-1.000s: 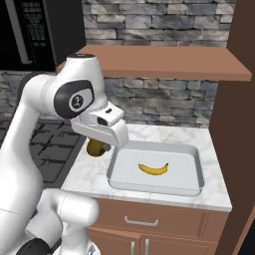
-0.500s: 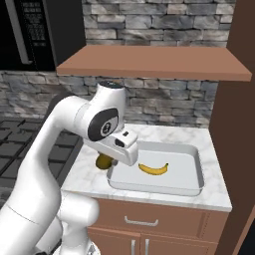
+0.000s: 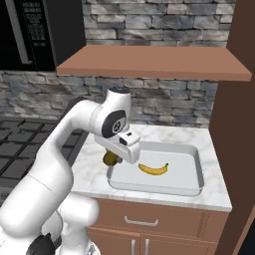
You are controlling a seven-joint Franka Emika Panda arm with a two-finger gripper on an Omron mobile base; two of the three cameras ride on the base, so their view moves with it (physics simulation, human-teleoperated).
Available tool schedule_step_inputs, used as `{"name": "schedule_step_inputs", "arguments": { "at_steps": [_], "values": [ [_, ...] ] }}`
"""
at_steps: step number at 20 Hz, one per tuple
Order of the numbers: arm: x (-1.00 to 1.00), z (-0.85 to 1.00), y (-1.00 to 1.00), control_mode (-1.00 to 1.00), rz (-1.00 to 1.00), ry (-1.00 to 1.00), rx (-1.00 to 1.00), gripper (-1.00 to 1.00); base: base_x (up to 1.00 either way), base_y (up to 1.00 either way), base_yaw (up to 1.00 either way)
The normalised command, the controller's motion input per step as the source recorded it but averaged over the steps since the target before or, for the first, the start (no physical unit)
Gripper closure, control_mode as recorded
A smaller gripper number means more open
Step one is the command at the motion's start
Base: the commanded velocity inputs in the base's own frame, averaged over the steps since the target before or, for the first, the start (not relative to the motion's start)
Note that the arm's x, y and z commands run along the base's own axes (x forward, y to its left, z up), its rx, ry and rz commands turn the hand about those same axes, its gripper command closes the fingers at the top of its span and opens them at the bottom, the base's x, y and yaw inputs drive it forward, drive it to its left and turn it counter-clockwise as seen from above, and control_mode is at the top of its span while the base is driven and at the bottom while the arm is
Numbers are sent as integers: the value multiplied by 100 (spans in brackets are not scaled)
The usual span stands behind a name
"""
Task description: Pick the kiwi and banana from the fridge and place them inside the tupperware on the counter.
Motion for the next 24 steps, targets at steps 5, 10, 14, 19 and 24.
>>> {"name": "schedule_step_inputs", "arguments": {
  "at_steps": [5,10,14,19,24],
  "values": [
    [53,-55,0,-100,-6,0,0,100,0,0,0],
    [47,-50,0,-100,-6,0,0,100,0,0,0],
    [37,-37,0,-100,-5,0,0,100,0,0,0],
    [35,-31,-2,-100,-3,0,0,100,0,0,0],
    [22,-29,-7,-100,-6,2,0,100,0,0,0]
  ]
}}
